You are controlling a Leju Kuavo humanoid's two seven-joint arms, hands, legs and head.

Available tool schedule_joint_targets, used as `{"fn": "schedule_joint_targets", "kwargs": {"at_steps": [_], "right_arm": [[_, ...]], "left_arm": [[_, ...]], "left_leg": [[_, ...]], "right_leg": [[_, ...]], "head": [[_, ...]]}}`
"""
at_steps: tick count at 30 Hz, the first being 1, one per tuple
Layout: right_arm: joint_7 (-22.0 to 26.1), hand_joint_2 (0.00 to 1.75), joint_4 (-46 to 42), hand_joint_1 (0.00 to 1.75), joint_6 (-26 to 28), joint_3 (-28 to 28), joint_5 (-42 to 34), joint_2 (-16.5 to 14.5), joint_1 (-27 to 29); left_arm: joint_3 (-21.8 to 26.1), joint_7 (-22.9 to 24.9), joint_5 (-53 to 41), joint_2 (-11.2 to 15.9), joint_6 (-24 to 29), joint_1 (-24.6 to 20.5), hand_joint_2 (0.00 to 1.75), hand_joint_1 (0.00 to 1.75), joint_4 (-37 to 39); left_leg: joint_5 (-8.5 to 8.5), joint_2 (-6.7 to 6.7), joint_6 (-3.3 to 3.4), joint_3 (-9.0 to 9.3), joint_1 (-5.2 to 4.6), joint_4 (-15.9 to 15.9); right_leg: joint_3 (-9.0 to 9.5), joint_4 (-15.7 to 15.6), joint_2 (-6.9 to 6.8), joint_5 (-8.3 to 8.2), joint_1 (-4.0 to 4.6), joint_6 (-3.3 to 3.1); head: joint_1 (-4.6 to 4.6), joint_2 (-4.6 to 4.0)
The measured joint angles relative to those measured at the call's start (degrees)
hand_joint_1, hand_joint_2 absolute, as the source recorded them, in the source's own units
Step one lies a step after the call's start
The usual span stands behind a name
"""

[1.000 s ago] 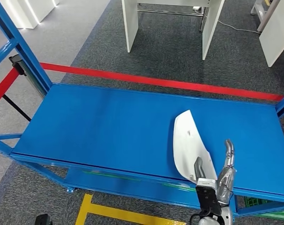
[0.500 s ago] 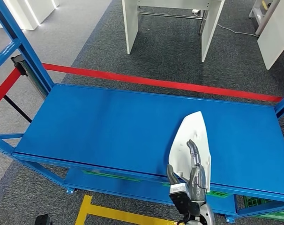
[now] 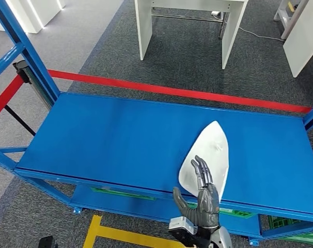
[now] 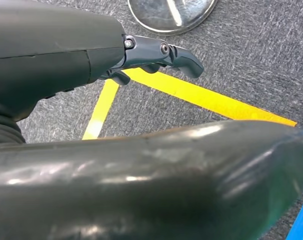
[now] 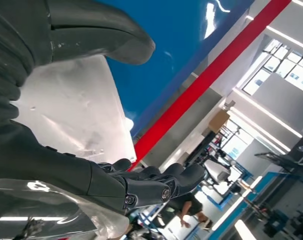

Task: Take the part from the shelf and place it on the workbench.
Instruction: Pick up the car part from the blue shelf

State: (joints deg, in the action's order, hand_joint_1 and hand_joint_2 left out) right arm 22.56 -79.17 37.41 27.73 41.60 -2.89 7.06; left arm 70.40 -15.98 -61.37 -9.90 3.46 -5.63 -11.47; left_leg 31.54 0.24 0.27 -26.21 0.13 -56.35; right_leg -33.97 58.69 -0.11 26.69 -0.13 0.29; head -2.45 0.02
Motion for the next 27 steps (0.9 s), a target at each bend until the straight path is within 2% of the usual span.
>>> {"fn": "schedule_joint_targets", "kwargs": {"at_steps": [5,12,18,23,27], "right_arm": [[1.8,1.75,-1.2,0.0,0.0,-0.8,5.4,-0.3,0.9],[6.3,1.75,-4.7,0.0,0.0,-3.8,10.3,-2.3,3.2],[12.3,1.75,-10.9,0.0,0.0,-7.4,14.2,-5.7,6.7],[16.3,1.75,-14.2,0.0,0.0,-11.0,13.8,-8.8,8.5],[17.3,1.75,-15.8,0.0,0.0,-15.6,12.1,-11.7,9.0]], "left_arm": [[0.0,0.0,0.0,0.0,0.2,0.0,0.0,0.0,0.0],[0.0,0.0,0.2,0.0,0.4,0.0,0.0,0.0,0.0],[0.0,0.0,0.4,0.0,0.7,0.1,0.0,0.0,0.0],[0.1,0.0,0.6,0.0,0.7,0.1,0.0,0.0,0.0],[0.1,0.0,1.1,-0.1,0.9,0.1,0.0,0.0,0.0]], "left_leg": [[0.0,0.0,0.0,0.02,0.01,0.0],[0.0,0.0,0.0,0.03,0.01,0.0],[0.0,0.01,0.0,0.03,0.01,0.0],[0.0,0.01,0.0,0.03,0.0,0.0],[0.0,0.02,0.0,0.04,0.0,0.0]], "right_leg": [[0.0,0.0,0.0,0.0,0.01,0.0],[0.02,0.0,0.0,0.0,0.01,0.0],[0.03,0.0,0.01,0.0,0.01,0.0],[0.04,0.0,0.01,0.0,0.0,0.0],[0.05,0.0,0.01,0.0,0.0,0.01]], "head": [[0.01,0.0],[0.01,0.0],[0.01,-0.01],[0.01,-0.01],[0.0,0.0]]}}
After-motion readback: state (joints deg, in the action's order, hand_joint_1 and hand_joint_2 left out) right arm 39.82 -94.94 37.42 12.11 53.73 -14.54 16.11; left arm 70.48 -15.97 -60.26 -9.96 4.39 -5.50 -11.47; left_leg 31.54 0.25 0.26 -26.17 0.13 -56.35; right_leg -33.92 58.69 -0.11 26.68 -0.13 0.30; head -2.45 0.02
